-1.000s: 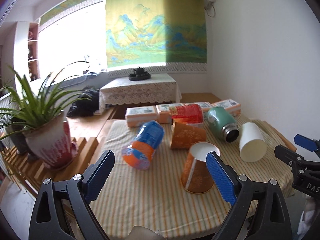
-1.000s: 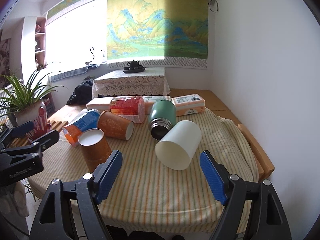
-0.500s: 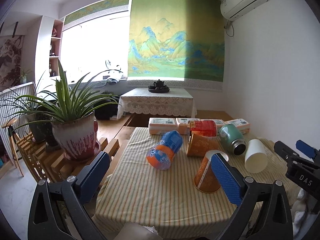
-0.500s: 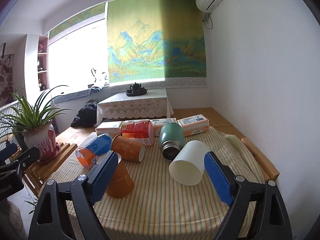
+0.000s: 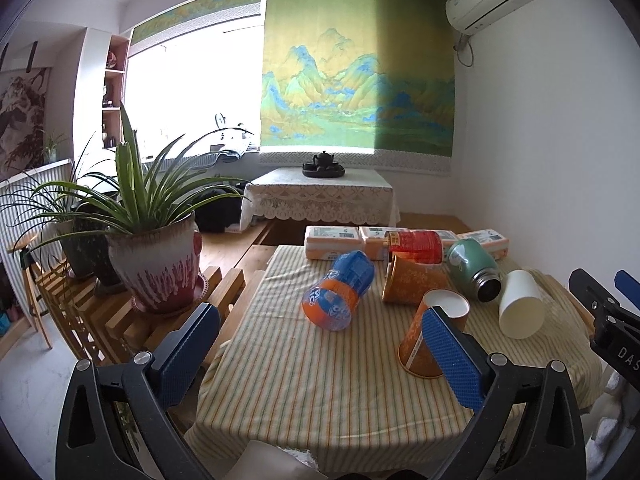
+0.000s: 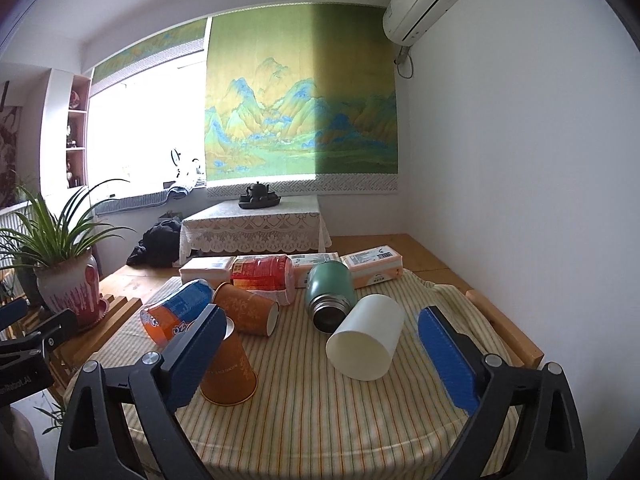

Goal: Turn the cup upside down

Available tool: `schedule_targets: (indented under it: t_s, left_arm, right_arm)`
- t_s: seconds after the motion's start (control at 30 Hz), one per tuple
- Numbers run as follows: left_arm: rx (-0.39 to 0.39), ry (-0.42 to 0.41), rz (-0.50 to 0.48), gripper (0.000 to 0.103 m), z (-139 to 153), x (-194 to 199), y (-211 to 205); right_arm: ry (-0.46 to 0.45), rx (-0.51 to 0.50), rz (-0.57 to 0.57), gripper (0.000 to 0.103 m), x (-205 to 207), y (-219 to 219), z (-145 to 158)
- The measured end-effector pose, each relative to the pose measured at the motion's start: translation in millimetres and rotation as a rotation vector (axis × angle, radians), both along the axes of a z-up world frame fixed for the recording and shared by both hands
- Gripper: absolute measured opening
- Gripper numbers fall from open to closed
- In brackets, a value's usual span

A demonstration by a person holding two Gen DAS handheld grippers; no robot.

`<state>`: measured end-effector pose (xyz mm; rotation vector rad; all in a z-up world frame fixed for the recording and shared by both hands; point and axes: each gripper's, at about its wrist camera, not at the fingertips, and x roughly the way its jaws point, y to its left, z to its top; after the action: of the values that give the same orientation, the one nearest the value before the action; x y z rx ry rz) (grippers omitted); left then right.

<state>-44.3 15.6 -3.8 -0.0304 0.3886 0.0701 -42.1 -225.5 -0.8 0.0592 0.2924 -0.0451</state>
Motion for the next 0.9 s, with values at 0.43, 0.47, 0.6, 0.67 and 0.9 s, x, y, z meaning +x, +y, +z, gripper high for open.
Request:
schedule_targets:
  t_s: [0.43,0.47,0.6,0.67,0.9]
  left_arm:
    - [-0.003,-0.001,0.004,0.102,-0.3,5.1,0.2]
    - [-0.003,-0.001,0.004,0.102,-0.2,5.3,0.2]
    - [-0.006,-0.010,0.007,0.102,0.8,5.2,0.7]
    - [-0.006,-0.013,0.006,0.102,1.5,5.6,0.1]
    - [-0.007,-0.023,-0.006,0.102,3.7,3.9,-3.3]
  right_arm:
    - [-0.014,0.000,-0.001,0.098,-0.9,0.3,-0.9]
    - [-0.015,0.001,-0.001,0.098,-1.1,0.3,-1.1]
    - [-0.014,0.000,0.000,0.098,-0.3,0.1,-1.4]
    - [-0.014,0.003,-0.002,0.098,-0.8,-0.4,-1.4]
    - [-0.014,0.013,-0.006,0.098,-2.5,-3.7,-0.8]
